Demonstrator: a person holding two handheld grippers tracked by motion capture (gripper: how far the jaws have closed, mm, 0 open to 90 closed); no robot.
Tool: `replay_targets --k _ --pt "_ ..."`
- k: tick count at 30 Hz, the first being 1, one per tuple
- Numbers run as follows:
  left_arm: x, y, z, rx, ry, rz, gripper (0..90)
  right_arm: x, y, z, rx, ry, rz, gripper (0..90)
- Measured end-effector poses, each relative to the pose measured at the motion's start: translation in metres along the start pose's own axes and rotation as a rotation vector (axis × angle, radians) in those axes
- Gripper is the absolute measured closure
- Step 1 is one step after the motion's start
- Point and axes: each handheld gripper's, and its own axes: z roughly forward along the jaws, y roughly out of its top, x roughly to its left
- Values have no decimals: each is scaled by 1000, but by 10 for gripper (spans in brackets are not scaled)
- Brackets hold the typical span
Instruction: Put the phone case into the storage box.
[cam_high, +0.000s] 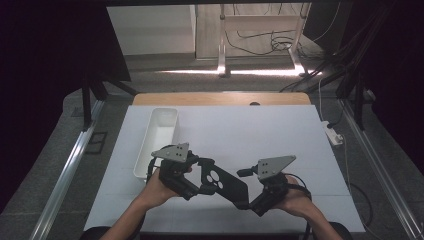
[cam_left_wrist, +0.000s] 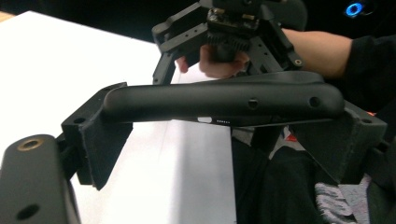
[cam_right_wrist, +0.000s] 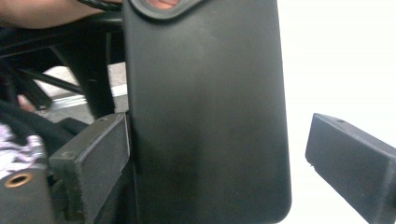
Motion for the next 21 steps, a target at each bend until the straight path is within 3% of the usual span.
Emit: replay_targets --k 6,8,9,12,15,21 --pt "2 1 -3 30 76 -20 148 0 -1 0 28 -98 3 4" --pt "2 2 -3 38 96 -23 147 -1 -1 0 26 -111 13 1" --pt "3 2 -3 41 108 -29 147 -2 -2 -1 24 -150 21 0" --pt "4 2 -4 51 140 -48 147 -3 -2 -1 26 -162 31 0" --pt "6 3 -4 63 177 -64 146 -3 -5 1 38 -224 27 0" --pt "9 4 -5 73 234 -92 145 -2 -5 5 56 -272 43 0"
